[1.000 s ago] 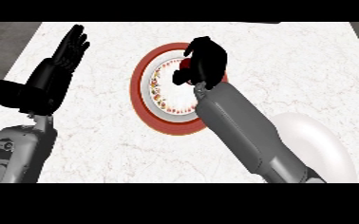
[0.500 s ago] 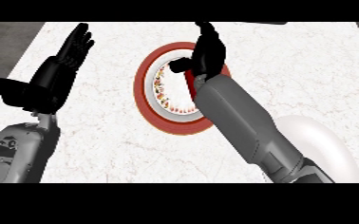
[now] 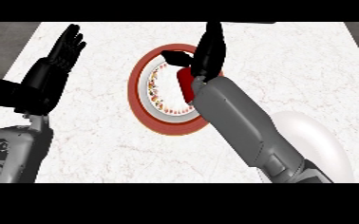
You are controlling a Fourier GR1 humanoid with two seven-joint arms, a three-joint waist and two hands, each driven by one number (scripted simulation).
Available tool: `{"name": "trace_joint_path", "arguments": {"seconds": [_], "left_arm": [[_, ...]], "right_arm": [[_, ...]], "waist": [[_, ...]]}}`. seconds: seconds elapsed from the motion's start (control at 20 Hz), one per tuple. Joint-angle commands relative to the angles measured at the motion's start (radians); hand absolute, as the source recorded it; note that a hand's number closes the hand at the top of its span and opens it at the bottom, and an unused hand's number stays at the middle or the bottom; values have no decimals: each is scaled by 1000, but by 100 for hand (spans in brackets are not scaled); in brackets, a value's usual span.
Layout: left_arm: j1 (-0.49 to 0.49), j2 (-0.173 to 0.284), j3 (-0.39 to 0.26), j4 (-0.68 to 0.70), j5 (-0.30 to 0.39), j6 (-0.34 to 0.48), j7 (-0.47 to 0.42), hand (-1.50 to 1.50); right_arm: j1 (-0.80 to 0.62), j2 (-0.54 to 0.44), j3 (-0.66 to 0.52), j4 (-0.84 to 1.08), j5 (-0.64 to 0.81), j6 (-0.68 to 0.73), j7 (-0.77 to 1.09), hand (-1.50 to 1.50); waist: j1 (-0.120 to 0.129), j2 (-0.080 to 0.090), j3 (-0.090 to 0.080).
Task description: Pick the can from the plate and place it in the plate
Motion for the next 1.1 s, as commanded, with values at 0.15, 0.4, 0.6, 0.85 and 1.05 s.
{"name": "trace_joint_path", "arguments": {"seconds": [0.15, 0.4, 0.6, 0.85, 1.05], "left_arm": [[67, 7, 29, -60, -6, 13, 26, 0], [81, -20, 25, -31, -41, 20, -32, 0], [-1, 12, 81, 24, -14, 4, 16, 0], [24, -14, 58, -17, -38, 7, 15, 0], [138, 20, 96, -118, 1, -64, 12, 0]], "right_arm": [[152, -7, -37, -172, 15, -135, -39, -150], [413, -88, 3, -478, 34, -91, -83, -150], [608, -208, 32, -708, 42, -20, -92, -150], [849, -311, 60, -963, 60, 17, -87, -150], [928, -363, 15, -1071, 17, 66, -109, -150]], "waist": [[-54, -15, 0], [-70, -16, -1], [-78, -14, 0], [-76, -14, -1], [-56, -12, 0]]}}
